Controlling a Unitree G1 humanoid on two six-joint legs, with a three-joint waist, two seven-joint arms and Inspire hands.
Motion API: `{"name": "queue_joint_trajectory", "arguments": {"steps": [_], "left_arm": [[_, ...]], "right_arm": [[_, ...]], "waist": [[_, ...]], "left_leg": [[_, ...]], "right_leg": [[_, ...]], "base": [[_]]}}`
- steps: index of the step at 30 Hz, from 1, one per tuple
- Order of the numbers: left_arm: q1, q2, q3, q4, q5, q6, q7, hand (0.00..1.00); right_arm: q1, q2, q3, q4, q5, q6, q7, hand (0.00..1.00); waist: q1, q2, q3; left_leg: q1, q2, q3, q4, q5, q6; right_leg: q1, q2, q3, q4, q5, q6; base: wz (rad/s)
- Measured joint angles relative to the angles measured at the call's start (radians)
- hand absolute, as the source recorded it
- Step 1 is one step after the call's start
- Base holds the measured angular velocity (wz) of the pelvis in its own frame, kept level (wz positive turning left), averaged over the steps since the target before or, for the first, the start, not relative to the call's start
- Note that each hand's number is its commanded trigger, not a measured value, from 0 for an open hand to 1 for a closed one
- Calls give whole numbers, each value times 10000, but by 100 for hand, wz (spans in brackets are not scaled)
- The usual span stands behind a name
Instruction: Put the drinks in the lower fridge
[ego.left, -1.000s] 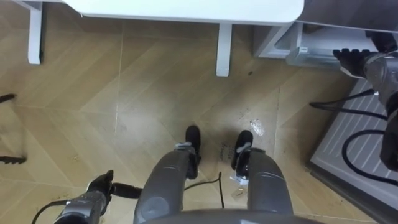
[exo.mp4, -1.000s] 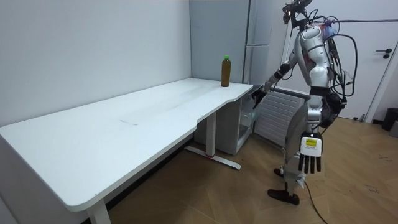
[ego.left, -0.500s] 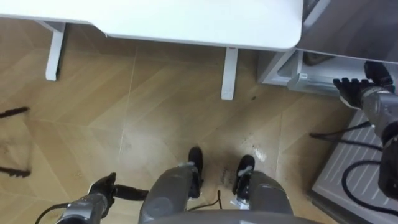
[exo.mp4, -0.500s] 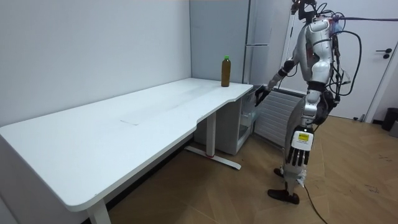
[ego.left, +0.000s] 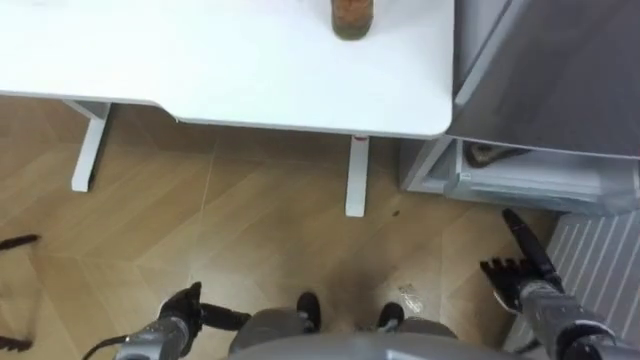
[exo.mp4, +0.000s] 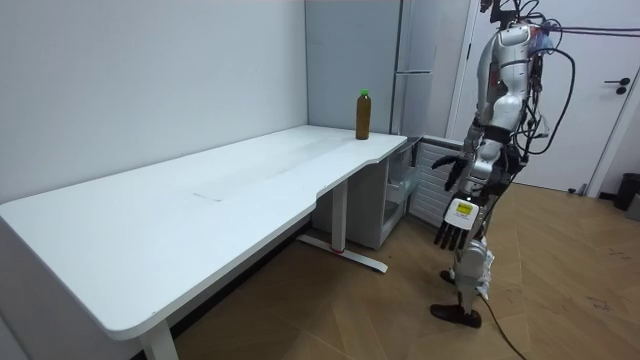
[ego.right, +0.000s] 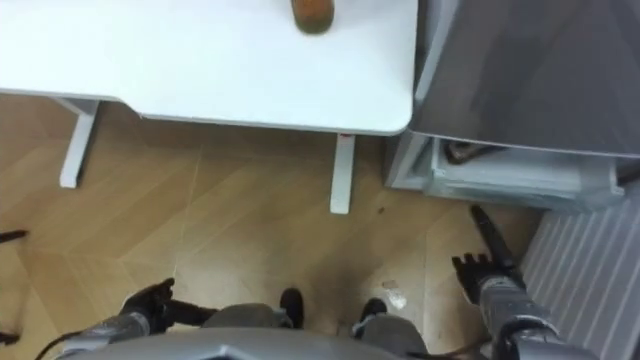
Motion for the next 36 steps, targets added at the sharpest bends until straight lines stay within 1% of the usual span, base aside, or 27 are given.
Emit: {"name": "queue_joint_trajectory", "arguments": {"steps": [1, 2, 3, 5, 7, 8, 9, 10, 11, 13, 14, 16, 17, 18, 19, 21, 23, 24, 27, 30, 33, 34, 35, 36], "left_arm": [[99, 6, 138, 0, 1, -92, 30, 0], [140, 2, 213, -7, 1, -158, 79, 0], [168, -10, 274, -37, 5, -164, 104, 0], [321, -41, 441, -181, 6, -219, 241, 0], [457, -39, 567, -165, -4, -226, 299, 0], [586, -40, 617, -182, 15, -221, 341, 0], [659, -42, 665, -199, 24, -216, 366, 0], [774, -45, 813, -253, 116, -192, 420, 0], [876, -42, 891, -277, 208, -157, 459, 0], [952, -45, 898, -276, 285, -97, 486, 0], [964, -45, 907, -253, 315, -71, 475, 0], [967, -48, 974, -221, 323, -44, 413, 0], [967, -61, 979, -211, 323, -45, 379, 0], [962, -73, 980, -212, 322, -45, 368, 0], [967, -89, 981, -213, 322, -44, 314, 0], [985, -90, 1011, -234, 316, -43, 190, 0], [1049, -133, 1293, -342, 288, -39, 144, 0], [1058, -140, 1328, -358, 290, -39, 141, 0], [1059, -196, 1670, -385, 244, -42, 138, 0], [1038, -206, 1703, -427, -108, -68, 220, 0], [1050, -224, 1726, -549, -837, -121, 506, 0], [1049, -252, 1876, -667, -1228, -124, 680, 0], [1016, -289, 2165, -807, -1695, -127, 838, 0], [1009, -318, 2374, -896, -1939, -126, 921, 0]], "right_arm": [[125, 31, 181, 146, -633, 1, 59, 0], [252, 51, 316, 152, -1264, 1, 65, 0], [304, 54, 396, 154, -1595, 2, 65, 0], [473, 102, 726, 166, -2921, 1, 69, 0], [611, 117, 1052, 193, -3853, 9, 76, 0], [712, 115, 1161, 198, -4448, 25, 64, 0], [760, 114, 1211, 196, -4729, 54, 64, 0], [834, 114, 1329, 185, -5227, 158, 63, 0], [923, 120, 1342, 175, -5701, 239, 64, 0], [1041, 120, 1386, 168, -6286, 349, 65, 0], [1080, 124, 1427, 171, -6685, 406, 69, 0], [1163, 132, 1633, 165, -7259, 387, 83, 0], [1262, 132, 1782, 175, -7480, 354, 139, 0], [1302, 130, 1811, 177, -7519, 340, 175, 0], [1363, 129, 1862, 177, -7584, 314, 235, 0], [1423, 124, 1903, 176, -7669, 298, 294, 0], [1407, 81, 1839, 172, -7904, 302, 392, 0], [1417, 76, 1800, 170, -8008, 304, 418, 0], [1469, 88, 1689, 104, -8264, 302, 517, 0], [1576, 90, 1688, 14, -8269, 285, 514, 0], [1602, 92, 1707, -49, -8426, 194, 439, 0], [1585, 99, 1704, -54, -8596, 166, 415, 0], [1592, 110, 1690, -63, -8666, 146, 403, 0], [1611, 112, 1684, -69, -8688, 142, 400, 0]], "waist": [[-117, -25, -10], [-140, -45, -14], [-155, -74, 2], [-165, -230, -45], [-145, -322, -81], [-127, -354, -76], [-122, -370, -87], [-111, -375, -90], [-139, -405, -110], [-123, -419, -107], [-114, -406, -93], [-118, -438, -89], [-119, -458, -57], [-116, -453, -48], [-119, -467, -20], [-116, -443, -26], [-116, -434, -19], [-106, -417, -22], [-115, -440, -17], [-112, -448, -21], [-80, -412, -44], [-72, -372, -66], [-77, -372, -38], [-73, -384, -39]], "left_leg": [[113, 2, -2, -3, -14, -10], [207, 10, -11, -3, -27, -25], [258, 11, -19, -4, -29, -28], [413, 18, -38, -3, -44, -45], [631, 28, -36, -1, -110, -53], [824, 33, -35, 3, -187, -50], [911, 34, -35, 3, -233, -50], [1042, 35, -33, 8, -317, -50], [1128, 36, -42, 28, -370, -42], [1264, 25, -37, 19, -401, -36], [1357, 22, -25, -15, -406, -35], [1502, 24, -23, -16, -438, -49], [1587, 29, -24, -8, -476, -61], [1648, 33, -24, 1, -500, -64], [1734, 40, -9, 0, -539, -68], [1805, 53, 50, 7, -582, -77], [1886, 72, 166, 30, -636, -78], [1916, 82, 207, 35, -658, -76], [2122, 88, 262, 69, -795, -72], [2281, 91, 271, 92, -892, -67], [2427, 116, 453, 74, -927, -85], [2483, 140, 529, 74, -958, -92], [2578, 156, 537, 67, -991, -103], [2614, 163, 526, 63, -1009, -111]], "right_leg": [[104, -1, -1, 20, -56, -2], [190, 13, -15, 3, -67, -2], [246, 18, -23, -13, -68, -3], [426, 32, -23, -58, -80, -12], [683, 54, -23, -144, -86, -2], [841, 62, -19, -163, -116, 18], [883, 64, -7, -181, -152, 32], [1007, 65, -6, -177, -203, 53], [1113, 65, -33, -188, -219, 63], [1267, 62, -26, -246, -226, 77], [1364, 66, 11, -289, -223, 81], [1543, 79, 14, -302, -213, 87], [1663, 89, 17, -330, -216, 91], [1706, 93, 22, -329, -219, 94], [1799, 102, 38, -348, -237, 105], [1842, 109, 101, -336, -264, 107], [1858, 127, 219, -338, -276, 112], [1887, 134, 253, -341, -278, 114], [2105, 137, 303, -334, -359, 157], [2249, 138, 390, -335, -401, 182], [2249, 165, 562, -307, -399, 181], [2276, 186, 585, -311, -399, 181], [2358, 201, 608, -320, -399, 181], [2388, 205, 610, -323, -403, 178]], "base": [[0], [0], [0], [0], [0], [0], [-5], [-4], [0], [0], [0], [0], [0], [0], [-6], [-10], [-15], [-14], [-7], [-7], [-16], [-15], [-13], [-7]]}}
